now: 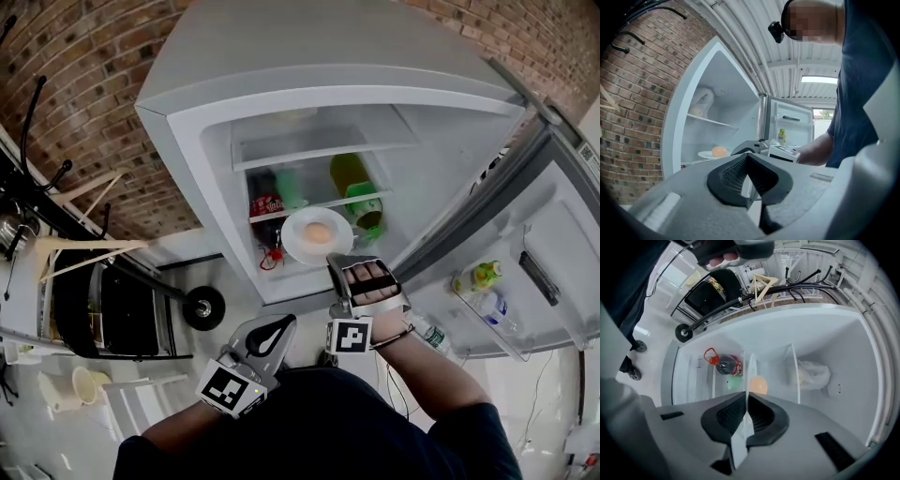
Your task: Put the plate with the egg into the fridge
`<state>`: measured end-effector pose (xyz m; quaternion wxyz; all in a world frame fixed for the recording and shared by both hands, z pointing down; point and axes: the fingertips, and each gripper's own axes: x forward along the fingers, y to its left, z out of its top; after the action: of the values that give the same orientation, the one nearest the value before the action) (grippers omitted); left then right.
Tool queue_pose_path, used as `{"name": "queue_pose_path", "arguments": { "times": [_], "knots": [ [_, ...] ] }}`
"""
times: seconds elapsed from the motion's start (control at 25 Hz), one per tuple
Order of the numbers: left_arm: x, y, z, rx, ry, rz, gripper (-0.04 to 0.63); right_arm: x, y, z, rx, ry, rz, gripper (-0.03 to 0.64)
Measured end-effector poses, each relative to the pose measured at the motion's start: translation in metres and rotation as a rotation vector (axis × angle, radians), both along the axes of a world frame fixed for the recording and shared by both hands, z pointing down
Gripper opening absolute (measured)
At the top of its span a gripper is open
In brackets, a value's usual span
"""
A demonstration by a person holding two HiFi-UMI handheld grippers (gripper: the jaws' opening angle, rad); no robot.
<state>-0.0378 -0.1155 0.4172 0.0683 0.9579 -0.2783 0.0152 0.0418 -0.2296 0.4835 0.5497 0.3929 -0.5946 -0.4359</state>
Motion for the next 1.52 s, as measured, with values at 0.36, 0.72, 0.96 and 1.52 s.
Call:
{"name": "queue_pose_path", "arguments": {
  "times": [0.36, 0.72, 0.96, 1.52],
  "knots": [
    [-0.002, -0.011, 0.004, -0.006, 0.0, -0.055, -0.003, 0.006, -0.044, 0.029, -0.037, 0.02, 0.015, 0.023],
    [-0.007, -0.014, 0.007, -0.012, 0.002, -0.097, -0.003, 0.002, -0.087, 0.03, 0.001, 0.058, 0.008, 0.023],
    [-0.009, -0.013, 0.006, -0.011, 0.007, -0.121, -0.003, -0.002, -0.108, 0.039, -0.034, 0.068, -0.003, 0.023],
    [-0.019, -0.014, 0.006, -0.017, 0.004, -0.163, -0.003, -0.003, -0.139, 0.051, -0.156, 0.061, 0.028, 0.023]
  ]
}}
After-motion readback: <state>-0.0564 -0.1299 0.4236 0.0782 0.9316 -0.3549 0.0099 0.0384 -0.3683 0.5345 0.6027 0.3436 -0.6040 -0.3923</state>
